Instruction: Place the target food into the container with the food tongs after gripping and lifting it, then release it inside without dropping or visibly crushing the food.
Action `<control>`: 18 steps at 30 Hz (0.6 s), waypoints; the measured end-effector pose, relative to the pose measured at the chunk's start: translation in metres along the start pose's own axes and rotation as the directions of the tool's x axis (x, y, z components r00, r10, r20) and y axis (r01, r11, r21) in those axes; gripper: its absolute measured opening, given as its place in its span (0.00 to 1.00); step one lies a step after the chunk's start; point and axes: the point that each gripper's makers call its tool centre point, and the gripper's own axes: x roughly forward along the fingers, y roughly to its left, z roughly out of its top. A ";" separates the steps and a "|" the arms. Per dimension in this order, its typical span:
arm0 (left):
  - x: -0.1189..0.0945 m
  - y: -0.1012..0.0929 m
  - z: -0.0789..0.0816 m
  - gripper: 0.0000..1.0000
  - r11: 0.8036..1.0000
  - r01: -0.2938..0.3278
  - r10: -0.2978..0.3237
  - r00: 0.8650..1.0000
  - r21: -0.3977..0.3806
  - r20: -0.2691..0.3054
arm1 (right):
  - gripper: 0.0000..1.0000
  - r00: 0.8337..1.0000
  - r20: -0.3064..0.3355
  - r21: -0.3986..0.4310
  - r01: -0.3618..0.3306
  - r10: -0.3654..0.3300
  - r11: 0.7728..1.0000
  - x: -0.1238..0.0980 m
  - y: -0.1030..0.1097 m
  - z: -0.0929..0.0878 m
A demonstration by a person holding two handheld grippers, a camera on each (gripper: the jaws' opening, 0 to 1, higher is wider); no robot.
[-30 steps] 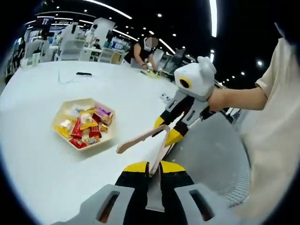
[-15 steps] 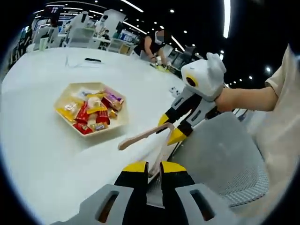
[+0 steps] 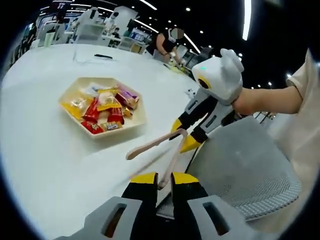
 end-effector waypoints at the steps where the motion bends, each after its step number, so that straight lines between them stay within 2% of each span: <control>1: 0.001 0.001 -0.001 0.08 1.000 -0.001 0.001 1.000 -0.001 -0.002 | 0.21 1.000 -0.003 0.000 0.000 0.000 1.000 0.000 0.000 0.000; 11: 0.005 0.012 -0.007 0.09 1.000 -0.009 0.009 1.000 -0.029 -0.003 | 0.21 0.998 -0.057 0.001 0.004 -0.004 1.000 0.008 -0.003 0.000; 18: 0.013 0.021 -0.016 0.09 0.999 -0.027 0.026 0.999 -0.028 -0.030 | 0.21 0.992 -0.122 0.010 -0.004 0.005 1.000 0.011 -0.004 0.000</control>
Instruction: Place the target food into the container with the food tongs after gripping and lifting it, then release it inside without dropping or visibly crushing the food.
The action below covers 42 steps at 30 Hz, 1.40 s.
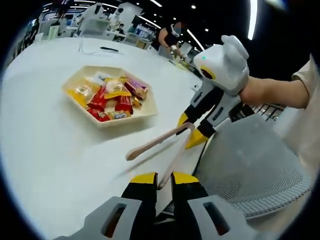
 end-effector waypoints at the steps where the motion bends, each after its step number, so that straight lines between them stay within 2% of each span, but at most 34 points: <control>1: 0.000 0.001 -0.001 0.09 1.000 0.001 -0.001 1.000 -0.007 -0.001 | 0.21 1.000 -0.009 -0.002 0.001 -0.001 1.000 0.001 0.000 0.000; 10: 0.003 0.005 -0.005 0.09 1.000 0.002 -0.002 1.000 -0.020 -0.013 | 0.21 0.999 -0.051 -0.004 0.000 0.000 1.000 0.008 -0.003 0.001; 20: 0.012 0.016 -0.009 0.08 0.999 -0.018 0.019 0.998 0.031 -0.053 | 0.21 0.996 -0.090 -0.008 0.010 -0.010 1.000 0.012 -0.008 0.001; 28: 0.014 0.018 -0.009 0.10 0.998 -0.032 0.037 0.996 0.061 -0.087 | 0.21 0.992 -0.127 -0.009 0.015 -0.016 1.000 0.012 -0.011 0.002; 33: 0.013 0.018 -0.009 0.11 0.998 -0.026 0.032 0.995 0.059 -0.089 | 0.21 0.994 -0.105 0.014 -0.009 0.010 1.000 0.011 -0.012 0.002; 42: 0.011 0.013 -0.011 0.16 0.995 -0.025 0.034 0.995 0.092 -0.096 | 0.21 0.996 -0.088 0.030 0.003 -0.001 1.000 0.009 -0.012 -0.004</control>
